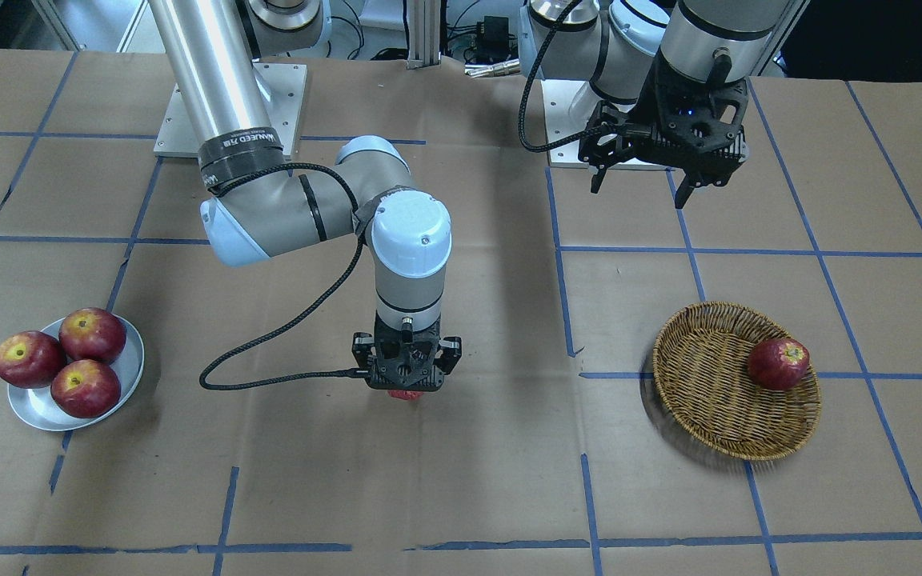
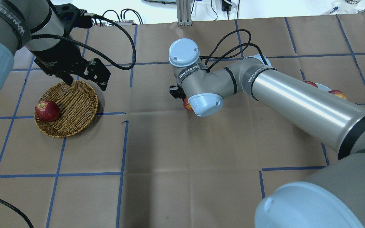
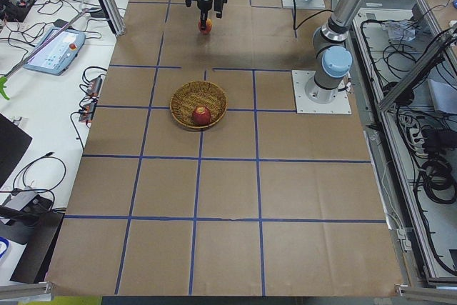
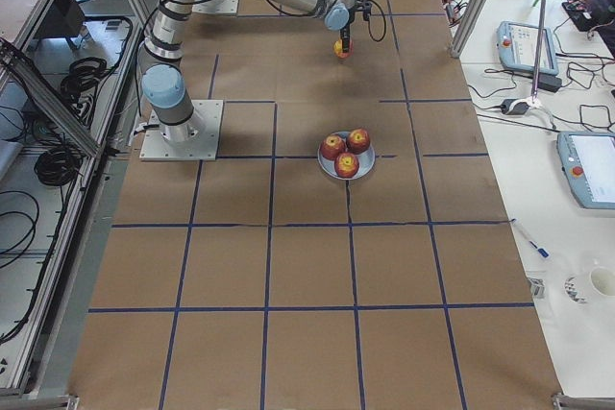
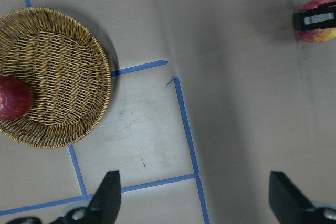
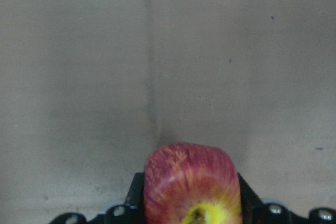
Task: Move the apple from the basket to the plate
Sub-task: 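Grasp the apple with the right gripper and lift it, then carry the apple with the right gripper and lower it onto the plate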
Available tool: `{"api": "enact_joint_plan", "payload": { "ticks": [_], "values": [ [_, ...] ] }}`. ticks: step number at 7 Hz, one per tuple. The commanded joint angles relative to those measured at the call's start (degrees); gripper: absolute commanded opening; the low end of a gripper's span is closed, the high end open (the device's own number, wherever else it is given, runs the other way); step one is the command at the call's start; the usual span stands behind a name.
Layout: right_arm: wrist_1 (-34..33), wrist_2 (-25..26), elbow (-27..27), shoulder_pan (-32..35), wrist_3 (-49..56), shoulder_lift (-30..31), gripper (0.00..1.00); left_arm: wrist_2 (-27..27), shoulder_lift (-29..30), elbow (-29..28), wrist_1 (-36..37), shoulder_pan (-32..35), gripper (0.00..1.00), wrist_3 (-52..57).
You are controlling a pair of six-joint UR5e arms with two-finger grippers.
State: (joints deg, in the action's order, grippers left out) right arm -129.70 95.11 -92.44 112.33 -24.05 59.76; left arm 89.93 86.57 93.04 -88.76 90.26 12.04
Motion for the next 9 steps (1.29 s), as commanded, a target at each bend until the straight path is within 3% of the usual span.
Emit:
{"api": "enact_joint_plan", "payload": {
  "ticks": [1, 2, 4, 6, 7, 9],
  "values": [
    [9.7, 0.1, 4.4, -2.2, 2.0, 6.1, 0.33, 0.1, -0.1, 0.0, 0.0, 0.0, 0.99, 0.0],
    [16.9, -0.5, 4.9, -7.8, 9.9, 10.9, 0.33, 0.1, -0.1, 0.0, 0.0, 0.0, 0.99, 0.0],
    [23.7, -2.5, 2.5, -24.7, 35.2, 18.6, 0.33, 0.1, -0.1, 0.0, -0.1, 0.0, 0.99, 0.0],
    [22.7, -3.4, -2.6, -41.5, 59.4, 20.3, 0.33, 0.1, -0.2, 0.0, -0.1, 0.0, 0.99, 0.1],
    [20.7, -6.5, -4.9, -47.2, 66.1, 19.8, 0.33, 0.1, -0.2, 0.0, -0.1, 0.0, 0.99, 0.1],
    [12.1, -7.1, -11.7, -49.8, 69.1, 19.0, 0.33, 0.2, -0.3, 0.0, -0.1, 0.0, 0.99, 0.1]
  ]
}}
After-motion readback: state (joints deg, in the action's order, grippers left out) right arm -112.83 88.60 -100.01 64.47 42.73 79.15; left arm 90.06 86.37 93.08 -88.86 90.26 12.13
